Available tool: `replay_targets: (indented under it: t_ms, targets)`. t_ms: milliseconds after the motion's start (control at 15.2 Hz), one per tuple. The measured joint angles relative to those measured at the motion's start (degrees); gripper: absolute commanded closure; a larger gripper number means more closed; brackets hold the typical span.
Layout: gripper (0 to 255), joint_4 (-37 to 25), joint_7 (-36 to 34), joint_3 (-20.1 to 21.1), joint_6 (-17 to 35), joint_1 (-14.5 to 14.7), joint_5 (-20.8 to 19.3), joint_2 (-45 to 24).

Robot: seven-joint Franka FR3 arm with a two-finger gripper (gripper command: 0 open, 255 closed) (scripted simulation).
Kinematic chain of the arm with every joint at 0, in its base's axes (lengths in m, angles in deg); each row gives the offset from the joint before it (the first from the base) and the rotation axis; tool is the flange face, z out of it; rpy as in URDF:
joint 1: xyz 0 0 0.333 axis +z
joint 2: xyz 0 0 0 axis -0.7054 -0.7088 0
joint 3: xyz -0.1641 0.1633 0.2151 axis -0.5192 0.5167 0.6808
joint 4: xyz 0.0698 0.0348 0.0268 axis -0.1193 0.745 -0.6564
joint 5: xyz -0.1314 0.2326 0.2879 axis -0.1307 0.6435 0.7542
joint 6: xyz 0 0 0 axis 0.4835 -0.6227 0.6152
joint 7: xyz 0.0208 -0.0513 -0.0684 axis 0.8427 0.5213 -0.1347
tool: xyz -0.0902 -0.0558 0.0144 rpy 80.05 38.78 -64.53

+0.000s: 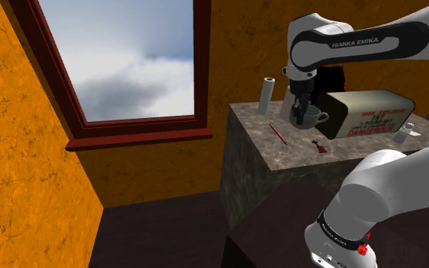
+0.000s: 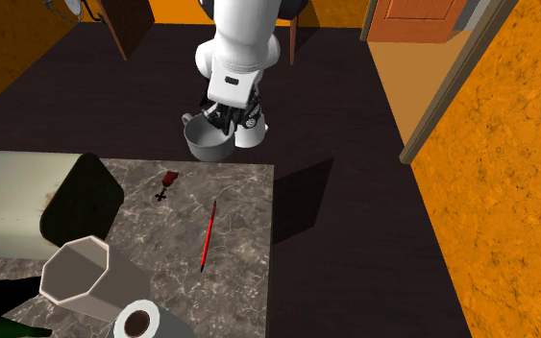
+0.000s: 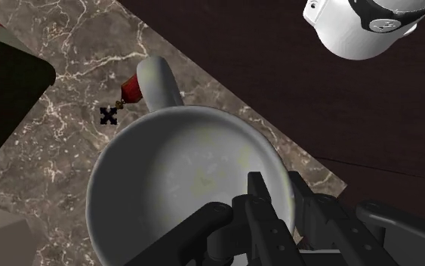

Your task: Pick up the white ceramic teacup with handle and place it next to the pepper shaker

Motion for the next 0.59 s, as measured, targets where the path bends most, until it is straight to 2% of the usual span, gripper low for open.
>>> replay_targets:
  t_ms: [330,594]
  targets:
    - [255,-3.95,0.61,0.51,-3.89,0.14,0.46,-0.04]
    - [255,-3.80,4.92,-2.91,-4.34,-1.97,-2.78,1.62]
